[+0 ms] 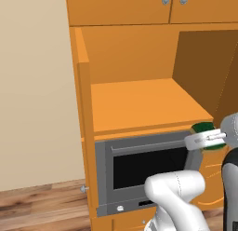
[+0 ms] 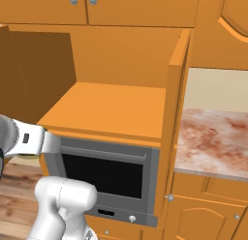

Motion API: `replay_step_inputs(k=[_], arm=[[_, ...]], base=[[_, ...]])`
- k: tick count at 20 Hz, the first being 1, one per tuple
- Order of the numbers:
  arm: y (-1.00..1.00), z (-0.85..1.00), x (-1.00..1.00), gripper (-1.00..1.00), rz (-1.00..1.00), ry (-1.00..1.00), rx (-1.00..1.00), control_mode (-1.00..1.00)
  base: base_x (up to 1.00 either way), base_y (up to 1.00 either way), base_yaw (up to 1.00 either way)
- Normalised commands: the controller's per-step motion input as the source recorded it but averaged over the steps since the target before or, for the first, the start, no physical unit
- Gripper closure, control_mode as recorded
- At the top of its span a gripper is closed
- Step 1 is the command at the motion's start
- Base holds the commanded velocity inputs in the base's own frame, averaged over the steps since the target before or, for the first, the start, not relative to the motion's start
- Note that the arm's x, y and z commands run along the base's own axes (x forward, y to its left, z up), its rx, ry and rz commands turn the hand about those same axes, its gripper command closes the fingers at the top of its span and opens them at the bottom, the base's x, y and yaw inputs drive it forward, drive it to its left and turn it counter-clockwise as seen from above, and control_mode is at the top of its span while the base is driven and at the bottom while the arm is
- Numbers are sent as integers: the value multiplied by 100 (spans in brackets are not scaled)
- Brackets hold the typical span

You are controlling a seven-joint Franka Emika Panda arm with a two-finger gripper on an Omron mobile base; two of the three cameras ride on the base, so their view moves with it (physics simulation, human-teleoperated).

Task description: Open the cabinet. Pick the sponge and place it next to the sink. Then close the cabinet.

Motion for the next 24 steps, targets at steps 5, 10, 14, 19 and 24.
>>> replay_step_inputs(k=[5, 10, 14, 19, 24], arm=[[0, 0, -5, 100, 0, 0, 0, -100], [-4, 0, -90, 100, 0, 0, 0, -100], [-1, 0, -88, 100, 0, -3, 0, -100], [0, 0, 28, 100, -1, -1, 0, -100], [0, 0, 99, 100, -2, 0, 0, -100]], base=[[0, 0, 0], [0, 0, 0], [0, 0, 0], [0, 0, 0], [0, 0, 0]])
